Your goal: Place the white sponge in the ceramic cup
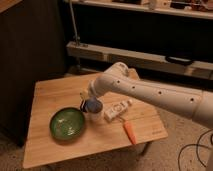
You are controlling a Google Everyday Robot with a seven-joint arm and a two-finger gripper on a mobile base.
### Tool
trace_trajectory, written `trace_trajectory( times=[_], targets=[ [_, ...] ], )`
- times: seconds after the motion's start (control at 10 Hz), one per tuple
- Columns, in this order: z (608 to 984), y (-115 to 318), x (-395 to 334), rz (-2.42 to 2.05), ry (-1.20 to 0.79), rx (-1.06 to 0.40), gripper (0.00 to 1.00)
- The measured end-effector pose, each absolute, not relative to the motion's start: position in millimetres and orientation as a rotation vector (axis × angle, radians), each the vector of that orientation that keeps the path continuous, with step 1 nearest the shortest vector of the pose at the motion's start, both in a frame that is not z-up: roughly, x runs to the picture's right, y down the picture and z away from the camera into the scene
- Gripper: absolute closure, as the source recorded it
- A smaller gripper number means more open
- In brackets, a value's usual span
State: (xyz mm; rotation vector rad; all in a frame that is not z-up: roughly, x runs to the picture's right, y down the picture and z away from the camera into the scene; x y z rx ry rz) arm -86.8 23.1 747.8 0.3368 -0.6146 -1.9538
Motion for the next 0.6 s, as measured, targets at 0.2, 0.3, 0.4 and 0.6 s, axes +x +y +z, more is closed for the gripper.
trace_trajectory(
  times=[0.2, 0.3, 0.4, 0.6],
  targets=[
    [747.8, 23.0, -85.8, -1.96, -0.612, 0.332, 0.2],
    [747.8, 22.7, -84.2, -1.97, -0.602, 0.321, 0.2],
    [747.5, 22.6, -83.0, -1.978, -0.591, 0.309, 0.2],
    [746.6, 22.0, -80.9, -1.997, -0.551, 0.281, 0.2]
  ],
)
